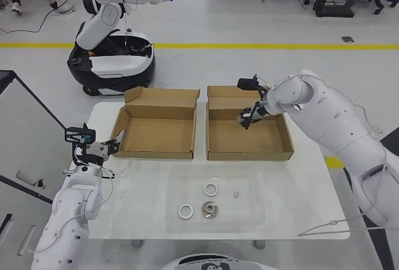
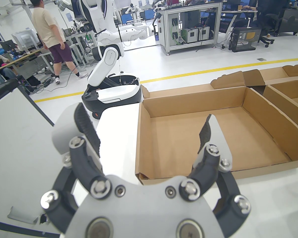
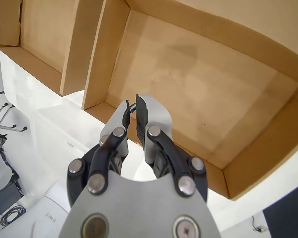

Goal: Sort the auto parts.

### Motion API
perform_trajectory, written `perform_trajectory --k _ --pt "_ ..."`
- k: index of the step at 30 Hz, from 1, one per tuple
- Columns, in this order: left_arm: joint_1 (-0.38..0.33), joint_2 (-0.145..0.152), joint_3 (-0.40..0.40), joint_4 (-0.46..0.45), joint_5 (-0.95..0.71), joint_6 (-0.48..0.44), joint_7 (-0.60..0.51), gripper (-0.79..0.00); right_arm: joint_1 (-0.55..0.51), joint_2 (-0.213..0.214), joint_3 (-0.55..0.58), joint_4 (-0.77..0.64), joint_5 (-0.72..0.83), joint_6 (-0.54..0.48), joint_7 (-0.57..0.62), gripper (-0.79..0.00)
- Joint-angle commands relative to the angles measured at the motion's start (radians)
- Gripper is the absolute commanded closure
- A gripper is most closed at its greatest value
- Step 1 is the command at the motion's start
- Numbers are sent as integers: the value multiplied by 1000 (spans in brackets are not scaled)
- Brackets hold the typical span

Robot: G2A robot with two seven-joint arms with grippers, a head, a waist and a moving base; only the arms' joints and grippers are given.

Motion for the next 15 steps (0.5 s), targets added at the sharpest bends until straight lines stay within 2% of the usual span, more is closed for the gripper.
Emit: perform_trajectory --k 1,15 --pt "0 0 0 0 0 0 0 -785 -10 -1 8 16 12 3 -12 0" --pt "0 0 0 0 0 0 0 -785 -128 24 106 64 82 49 -120 0"
